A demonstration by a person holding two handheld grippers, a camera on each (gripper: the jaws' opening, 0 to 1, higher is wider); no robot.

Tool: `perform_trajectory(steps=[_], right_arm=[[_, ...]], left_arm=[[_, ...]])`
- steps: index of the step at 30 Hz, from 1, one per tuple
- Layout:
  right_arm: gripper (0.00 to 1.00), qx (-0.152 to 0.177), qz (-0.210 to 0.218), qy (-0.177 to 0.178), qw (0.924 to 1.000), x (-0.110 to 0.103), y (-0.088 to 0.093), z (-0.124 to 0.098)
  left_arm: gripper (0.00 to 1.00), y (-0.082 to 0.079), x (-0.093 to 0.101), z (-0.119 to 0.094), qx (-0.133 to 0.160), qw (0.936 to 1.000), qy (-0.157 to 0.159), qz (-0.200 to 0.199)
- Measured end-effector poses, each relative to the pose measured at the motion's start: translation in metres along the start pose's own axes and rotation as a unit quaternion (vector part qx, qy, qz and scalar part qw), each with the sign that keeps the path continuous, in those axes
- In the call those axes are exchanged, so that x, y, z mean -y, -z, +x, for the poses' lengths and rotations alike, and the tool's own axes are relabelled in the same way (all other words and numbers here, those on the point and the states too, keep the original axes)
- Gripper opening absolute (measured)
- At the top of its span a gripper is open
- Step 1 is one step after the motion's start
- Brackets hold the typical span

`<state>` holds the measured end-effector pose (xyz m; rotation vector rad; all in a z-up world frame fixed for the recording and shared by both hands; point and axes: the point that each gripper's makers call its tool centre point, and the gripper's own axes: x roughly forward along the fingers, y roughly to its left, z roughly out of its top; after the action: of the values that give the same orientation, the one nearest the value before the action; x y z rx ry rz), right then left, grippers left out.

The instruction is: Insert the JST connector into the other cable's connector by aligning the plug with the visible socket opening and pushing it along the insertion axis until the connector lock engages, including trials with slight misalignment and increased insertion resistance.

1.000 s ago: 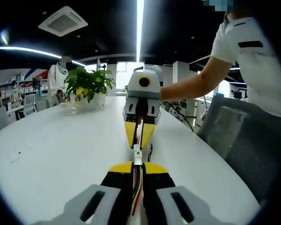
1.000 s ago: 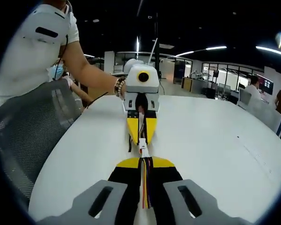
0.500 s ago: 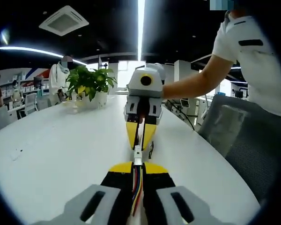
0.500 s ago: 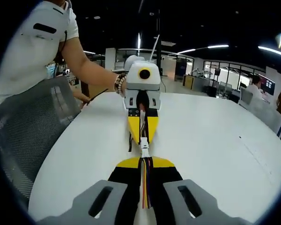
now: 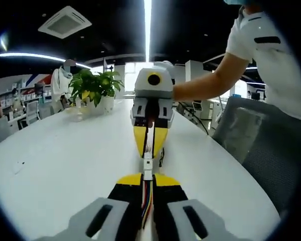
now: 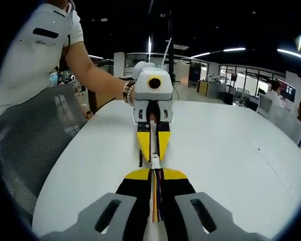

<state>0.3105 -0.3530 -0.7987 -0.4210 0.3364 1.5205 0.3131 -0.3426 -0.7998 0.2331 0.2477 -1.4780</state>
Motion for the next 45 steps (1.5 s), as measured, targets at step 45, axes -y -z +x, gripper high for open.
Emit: perform_trajectory(steps=[45], right_arm=[[0.0, -0.084, 0.0, -0.01, 0.9964, -0.006, 0.03, 0.015]], left_arm=[[0.01, 0.025, 0.0, 0.006, -0.052, 0.9986, -0.001, -0.007]])
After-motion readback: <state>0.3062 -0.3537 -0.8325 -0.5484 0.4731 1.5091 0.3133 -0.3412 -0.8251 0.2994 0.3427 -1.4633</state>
